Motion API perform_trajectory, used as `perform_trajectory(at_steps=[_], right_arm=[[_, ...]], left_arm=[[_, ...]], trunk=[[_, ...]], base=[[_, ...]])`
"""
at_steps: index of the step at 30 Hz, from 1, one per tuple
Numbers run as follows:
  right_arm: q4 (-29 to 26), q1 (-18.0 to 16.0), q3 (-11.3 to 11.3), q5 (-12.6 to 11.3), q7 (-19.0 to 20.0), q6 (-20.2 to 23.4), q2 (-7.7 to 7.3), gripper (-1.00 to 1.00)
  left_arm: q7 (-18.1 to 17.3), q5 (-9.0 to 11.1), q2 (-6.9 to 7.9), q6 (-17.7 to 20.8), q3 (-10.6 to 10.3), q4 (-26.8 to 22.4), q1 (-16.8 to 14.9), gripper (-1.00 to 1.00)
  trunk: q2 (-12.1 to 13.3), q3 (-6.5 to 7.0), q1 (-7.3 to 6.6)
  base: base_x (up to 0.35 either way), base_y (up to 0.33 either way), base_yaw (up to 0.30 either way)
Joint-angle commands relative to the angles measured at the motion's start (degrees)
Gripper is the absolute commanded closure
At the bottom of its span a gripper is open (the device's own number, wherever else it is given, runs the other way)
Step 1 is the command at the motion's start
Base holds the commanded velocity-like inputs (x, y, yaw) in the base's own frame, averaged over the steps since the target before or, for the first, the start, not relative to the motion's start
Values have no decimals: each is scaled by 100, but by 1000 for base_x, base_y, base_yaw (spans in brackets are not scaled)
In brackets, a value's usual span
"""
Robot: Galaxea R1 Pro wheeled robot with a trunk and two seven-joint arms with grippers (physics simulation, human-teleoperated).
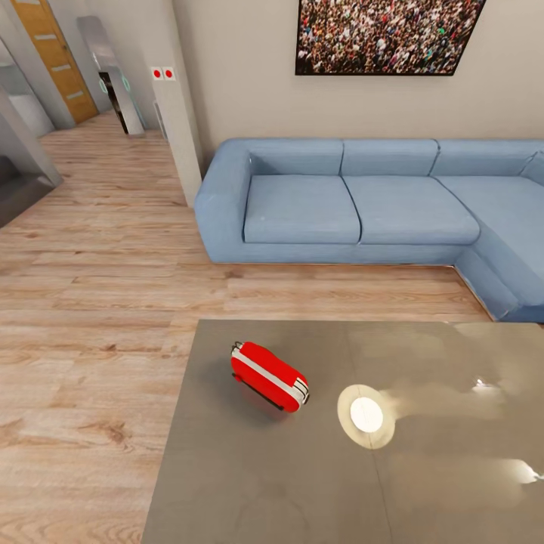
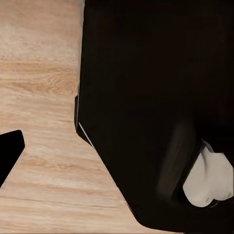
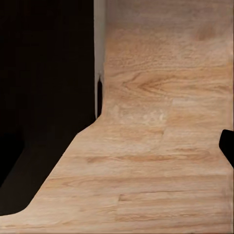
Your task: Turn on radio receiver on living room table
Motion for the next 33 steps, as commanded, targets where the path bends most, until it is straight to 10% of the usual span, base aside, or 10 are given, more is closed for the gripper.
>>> perform_trajectory(at_steps=[1, 12, 19, 33], right_arm=[[-223, 1, -6, -2, 0, 173, -57, -100], [-2242, 2, -96, -3, 0, 1793, -516, -100], [-4058, 2, -699, 18, 0, 3120, -651, -100], [-5948, -220, -890, 44, -17, 3828, -1168, -100]], left_arm=[[-45, 0, 7, 159, -11, -307, 2, -100], [-562, -8, 92, 1790, -55, -2450, 2, -100], [-596, -10, 141, 3088, -57, -4030, 2, -100], [-596, -25, 197, 4148, -36, -5811, -4, -100]], trunk=[[0, -1, 0], [0, -1, 0], [0, -1, 0], [0, -1, 0]], base=[[0, 0, 0], [0, 0, 0], [0, 0, 0], [0, 0, 0]])
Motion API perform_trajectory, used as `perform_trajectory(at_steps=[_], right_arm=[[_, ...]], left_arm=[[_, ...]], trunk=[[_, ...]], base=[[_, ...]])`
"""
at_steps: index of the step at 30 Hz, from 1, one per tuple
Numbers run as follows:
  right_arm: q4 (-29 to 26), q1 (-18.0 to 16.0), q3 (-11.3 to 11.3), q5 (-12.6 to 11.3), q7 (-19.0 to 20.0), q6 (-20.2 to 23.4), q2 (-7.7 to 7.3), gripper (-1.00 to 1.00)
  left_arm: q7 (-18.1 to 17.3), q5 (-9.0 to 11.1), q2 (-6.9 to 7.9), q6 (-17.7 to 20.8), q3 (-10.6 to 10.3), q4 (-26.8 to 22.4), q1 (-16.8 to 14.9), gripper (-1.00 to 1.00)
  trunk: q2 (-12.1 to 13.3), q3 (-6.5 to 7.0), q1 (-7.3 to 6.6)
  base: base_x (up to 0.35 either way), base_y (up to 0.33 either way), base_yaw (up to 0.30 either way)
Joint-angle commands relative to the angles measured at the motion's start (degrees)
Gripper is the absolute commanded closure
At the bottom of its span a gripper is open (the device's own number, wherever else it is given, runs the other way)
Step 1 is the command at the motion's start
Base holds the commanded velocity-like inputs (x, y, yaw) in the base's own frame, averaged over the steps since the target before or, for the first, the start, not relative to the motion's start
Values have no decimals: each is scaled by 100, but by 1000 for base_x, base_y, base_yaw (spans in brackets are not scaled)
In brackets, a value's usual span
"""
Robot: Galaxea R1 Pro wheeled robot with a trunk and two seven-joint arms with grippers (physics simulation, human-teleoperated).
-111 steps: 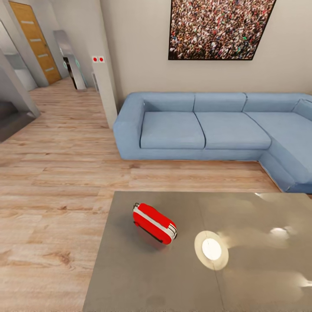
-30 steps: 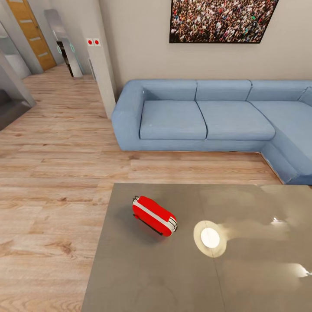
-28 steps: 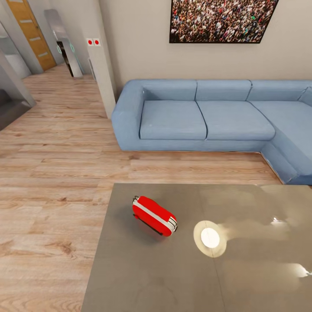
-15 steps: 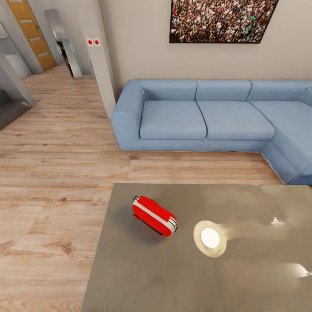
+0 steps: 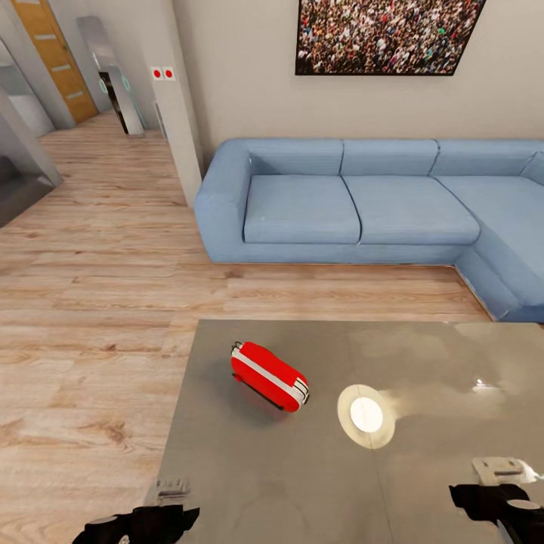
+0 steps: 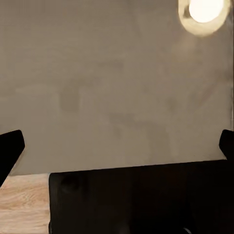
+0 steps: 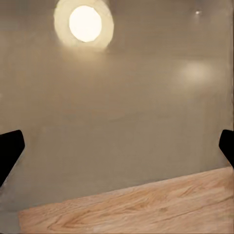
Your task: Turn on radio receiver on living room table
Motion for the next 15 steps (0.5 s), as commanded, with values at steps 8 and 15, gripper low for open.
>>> perform_trajectory(at_steps=[8, 15], right_arm=[[21, -1045, 58, -44, 7, 475, 7, -100], [483, -1722, 170, -56, 39, 460, 38, -100]], left_arm=[[-9, 10, 3, 100, -2, -148, -477, -100], [-5, 43, -39, 281, -24, -115, -1199, -100]], trunk=[[0, 0, 0], [0, 0, 0]], base=[[0, 0, 0], [0, 0, 0]])
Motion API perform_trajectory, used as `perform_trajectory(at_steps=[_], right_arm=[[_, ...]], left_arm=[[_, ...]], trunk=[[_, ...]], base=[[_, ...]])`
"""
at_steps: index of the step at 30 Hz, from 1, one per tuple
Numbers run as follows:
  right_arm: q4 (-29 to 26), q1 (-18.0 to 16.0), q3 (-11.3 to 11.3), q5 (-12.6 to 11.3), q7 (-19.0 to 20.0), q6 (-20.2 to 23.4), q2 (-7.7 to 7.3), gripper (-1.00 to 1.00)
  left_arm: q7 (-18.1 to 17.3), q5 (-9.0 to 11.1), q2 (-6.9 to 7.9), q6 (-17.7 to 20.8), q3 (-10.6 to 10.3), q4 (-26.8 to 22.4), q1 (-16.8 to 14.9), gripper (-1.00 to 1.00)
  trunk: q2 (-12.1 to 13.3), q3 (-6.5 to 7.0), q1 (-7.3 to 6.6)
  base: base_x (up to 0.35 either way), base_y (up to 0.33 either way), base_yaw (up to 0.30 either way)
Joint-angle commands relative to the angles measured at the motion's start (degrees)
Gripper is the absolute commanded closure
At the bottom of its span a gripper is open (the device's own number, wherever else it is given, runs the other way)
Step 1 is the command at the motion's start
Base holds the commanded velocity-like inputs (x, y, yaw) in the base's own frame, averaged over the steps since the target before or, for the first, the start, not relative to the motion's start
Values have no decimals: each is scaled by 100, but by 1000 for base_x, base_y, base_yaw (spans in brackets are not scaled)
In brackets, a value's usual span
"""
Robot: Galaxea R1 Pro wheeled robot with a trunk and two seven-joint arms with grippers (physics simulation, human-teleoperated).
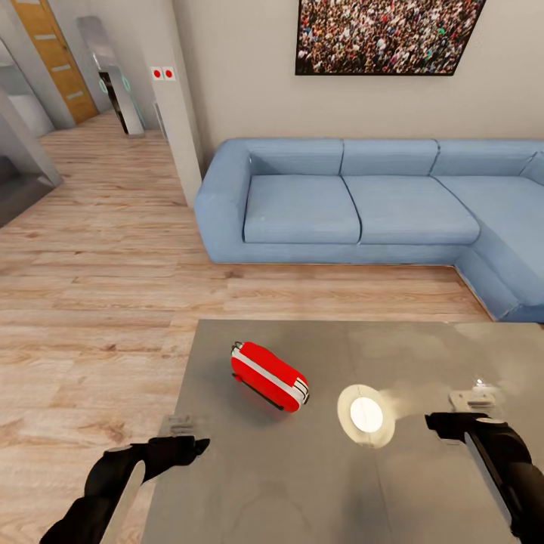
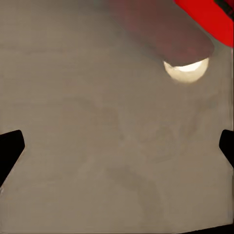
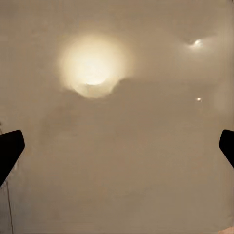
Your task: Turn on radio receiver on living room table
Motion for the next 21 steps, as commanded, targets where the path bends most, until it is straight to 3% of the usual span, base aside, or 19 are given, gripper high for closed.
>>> perform_trajectory(at_steps=[1, 5, 8, 10, 13, 21], right_arm=[[411, -315, 238, 5, 5, -93, 6, -100], [914, -619, 657, 9, 15, -400, 16, -100], [1002, -669, 793, 10, 22, -511, 57, -100], [1024, -687, 847, 10, 32, -550, 157, -100], [959, -701, 913, 17, 85, -578, 441, -100], [831, -704, 945, 13, 177, -574, 589, -100]], left_arm=[[2, 11, -5, -1, -2, 107, -205, -100], [2, 4, -44, -52, -12, 512, -531, -100], [2, -9, -96, -83, -25, 767, -680, -100], [3, -16, -116, -195, -47, 946, -740, -100], [0, -34, -127, -634, -164, 1358, -793, -100], [4, -108, -73, -819, -301, 1722, -809, -100]], trunk=[[0, 0, 0], [0, 0, 0], [0, 0, 0], [0, 0, 0], [0, 0, 0], [0, 0, 0]], base=[[0, 0, 0], [0, 0, 0], [0, 0, 0], [0, 0, 0], [0, 0, 0], [0, 0, 0]])
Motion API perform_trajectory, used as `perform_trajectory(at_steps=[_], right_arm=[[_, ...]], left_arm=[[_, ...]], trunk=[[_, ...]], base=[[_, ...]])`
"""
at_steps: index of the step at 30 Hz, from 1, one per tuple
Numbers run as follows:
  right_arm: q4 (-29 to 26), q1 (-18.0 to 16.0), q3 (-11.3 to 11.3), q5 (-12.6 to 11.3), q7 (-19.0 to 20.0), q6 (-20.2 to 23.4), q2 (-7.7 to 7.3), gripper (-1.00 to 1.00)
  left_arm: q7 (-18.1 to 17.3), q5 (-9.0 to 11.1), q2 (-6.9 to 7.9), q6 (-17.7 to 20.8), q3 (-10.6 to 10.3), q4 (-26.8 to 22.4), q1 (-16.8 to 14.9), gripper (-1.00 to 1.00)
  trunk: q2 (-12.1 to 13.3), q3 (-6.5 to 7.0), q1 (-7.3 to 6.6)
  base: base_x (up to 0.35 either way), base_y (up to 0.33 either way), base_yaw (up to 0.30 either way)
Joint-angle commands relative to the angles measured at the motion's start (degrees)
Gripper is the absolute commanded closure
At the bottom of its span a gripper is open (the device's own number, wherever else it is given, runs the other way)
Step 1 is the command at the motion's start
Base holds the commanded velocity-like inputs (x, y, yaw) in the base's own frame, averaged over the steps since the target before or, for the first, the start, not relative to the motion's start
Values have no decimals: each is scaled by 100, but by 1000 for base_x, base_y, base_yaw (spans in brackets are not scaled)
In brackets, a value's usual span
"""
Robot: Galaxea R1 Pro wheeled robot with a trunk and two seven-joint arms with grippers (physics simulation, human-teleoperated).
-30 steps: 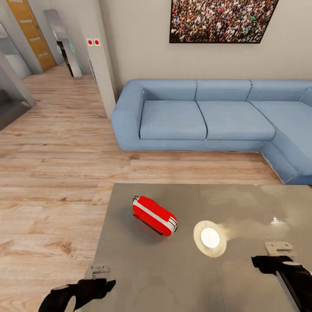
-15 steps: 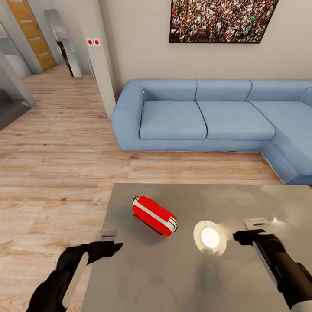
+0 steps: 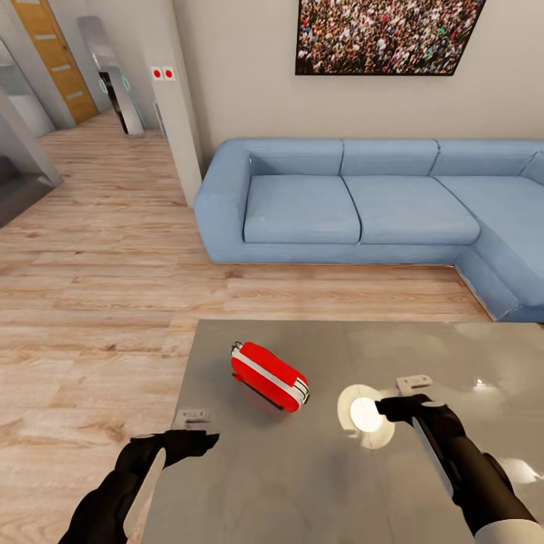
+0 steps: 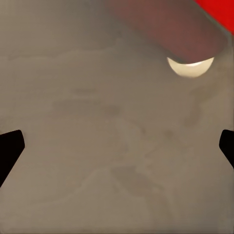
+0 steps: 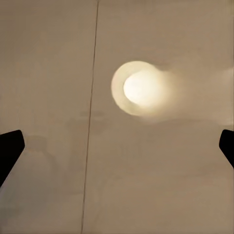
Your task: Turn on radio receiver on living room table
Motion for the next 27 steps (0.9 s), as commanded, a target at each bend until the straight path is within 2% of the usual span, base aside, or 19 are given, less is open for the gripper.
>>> perform_trajectory(at_steps=[1, 5, 9, 10, 18, 19, 27], right_arm=[[-3, 0, 3, 0, 4, 4, 7, -100], [-6, 0, 3, -1, 31, 5, 17, -100], [-1, 0, 3, -2, 183, 3, 23, -100], [7, 0, 3, -2, 321, 2, 24, -100], [51, 0, 2, -2, 518, -17, 20, -100], [52, 0, 6, 0, 696, -47, 14, -100], [4, 0, 21, 15, 1315, -235, -1, -100]], left_arm=[[0, -56, 2, 0, -1, 4, -1, -100], [0, -308, -2, 7, -3, 20, -1, -100], [0, -424, -3, 19, -4, 27, -2, -100], [0, -458, -3, 25, -3, 33, -2, -100], [0, -476, -3, 39, -5, 28, -2, -100], [0, -473, -3, 42, -4, 26, -2, -100], [0, -442, -3, 59, -3, 33, -2, -100]], trunk=[[0, 0, 0], [0, 0, 0], [0, 0, 0], [0, 0, 0], [0, 0, 0], [0, 0, 0], [0, 0, 0]], base=[[0, 0, 0], [0, 0, 0], [0, 0, 0], [0, 0, 0], [0, 0, 0], [0, 0, 0], [0, 0, 0]])
